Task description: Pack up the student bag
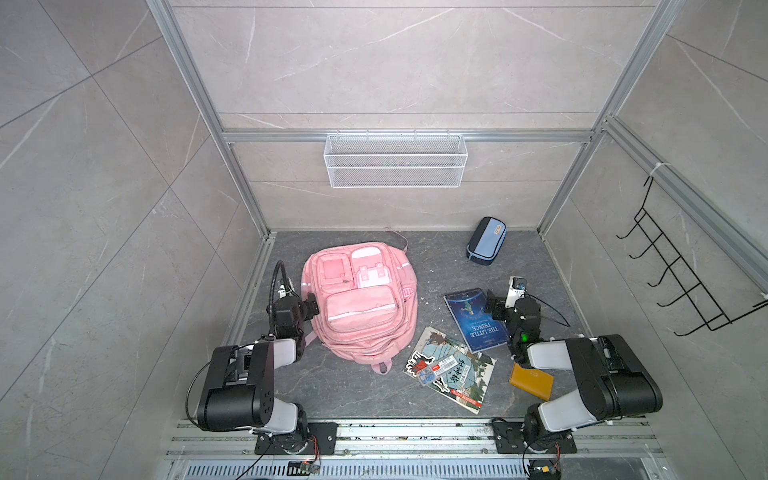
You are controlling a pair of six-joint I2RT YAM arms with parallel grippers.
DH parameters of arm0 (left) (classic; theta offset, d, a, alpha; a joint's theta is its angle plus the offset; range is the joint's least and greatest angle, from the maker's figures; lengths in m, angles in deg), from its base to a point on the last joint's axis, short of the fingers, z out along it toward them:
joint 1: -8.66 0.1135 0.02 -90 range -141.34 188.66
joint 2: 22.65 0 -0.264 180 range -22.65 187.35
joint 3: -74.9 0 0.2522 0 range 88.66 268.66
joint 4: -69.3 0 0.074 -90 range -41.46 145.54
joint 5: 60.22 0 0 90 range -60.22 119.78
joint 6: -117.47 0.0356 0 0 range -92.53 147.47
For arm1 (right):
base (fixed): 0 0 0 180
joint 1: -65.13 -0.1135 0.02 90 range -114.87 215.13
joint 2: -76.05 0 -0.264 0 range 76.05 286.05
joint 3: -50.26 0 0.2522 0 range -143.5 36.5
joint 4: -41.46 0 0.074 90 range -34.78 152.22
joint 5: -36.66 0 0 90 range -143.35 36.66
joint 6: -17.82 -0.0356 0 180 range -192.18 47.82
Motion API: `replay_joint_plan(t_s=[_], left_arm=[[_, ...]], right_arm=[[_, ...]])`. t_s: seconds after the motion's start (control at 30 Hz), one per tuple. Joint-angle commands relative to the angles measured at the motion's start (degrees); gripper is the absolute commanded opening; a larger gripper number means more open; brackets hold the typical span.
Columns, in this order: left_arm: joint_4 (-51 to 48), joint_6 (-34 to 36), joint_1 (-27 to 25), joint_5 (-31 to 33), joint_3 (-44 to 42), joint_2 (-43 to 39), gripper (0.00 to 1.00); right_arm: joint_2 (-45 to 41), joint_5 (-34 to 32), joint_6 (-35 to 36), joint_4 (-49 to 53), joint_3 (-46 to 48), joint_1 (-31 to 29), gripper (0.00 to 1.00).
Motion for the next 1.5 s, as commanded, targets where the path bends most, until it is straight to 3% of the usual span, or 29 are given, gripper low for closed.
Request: replay_joint_plan(t_s=[0.0,0.27,0.3,0.4,0.53,0.67,0.8,0.9,1.03,1.23,1.47], left_arm=[[1.48,1.54,0.02,-0.20,0.39,0.01,1.00],[1.32,1.79,-0.09,0.93,0.60,-0.51,1.00],[-2.18,1.41,-0.17,1.50,1.59,-1.81,1.00],[-19.26,-2.41,-0.13,2.90,7.32,-6.70,1.00],[-32.20,-4.42,-0.21,-5.49,11.17,-13.79,1.00],[-54.68,-12.22,-0.92,-9.90,21.35,-18.12,1.00],[-72.13,-15.01,-2.75,-20.19,30.77,-16.78,1.00],[-78.54,-15.11,-8.46,-24.91,33.76,-14.81,1.00],[-80.83,-17.37,-21.31,-20.95,35.08,-14.25,1.00],[-82.60,-22.39,-31.23,-17.48,38.31,-10.31,1.00],[-89.26,-26.16,-38.26,-12.90,48.18,-2.62,1.00]], right_arm=[[0.11,-0.75,-0.50,0.45,-0.37,0.20,1.00],[-0.63,-0.83,0.04,0.40,-0.35,0.18,1.00],[-2.27,-0.26,0.31,2.52,-0.86,0.03,1.00],[-9.52,-0.54,-0.18,15.91,-4.13,-0.19,1.00],[-16.58,-1.96,-7.56,40.07,-13.33,-0.14,1.00],[-15.92,-0.99,-18.47,64.68,-27.77,-0.70,0.99],[-14.27,0.98,-26.09,75.10,-35.13,-3.02,0.99],[-13.57,0.65,-28.09,77.72,-38.69,-7.07,0.99],[-10.12,-0.31,-25.82,82.45,-45.23,-12.78,0.99],[-6.61,-0.31,-21.34,86.88,-51.14,-18.39,0.99],[-3.62,14.16,-16.57,87.41,-54.73,-18.39,0.99]])
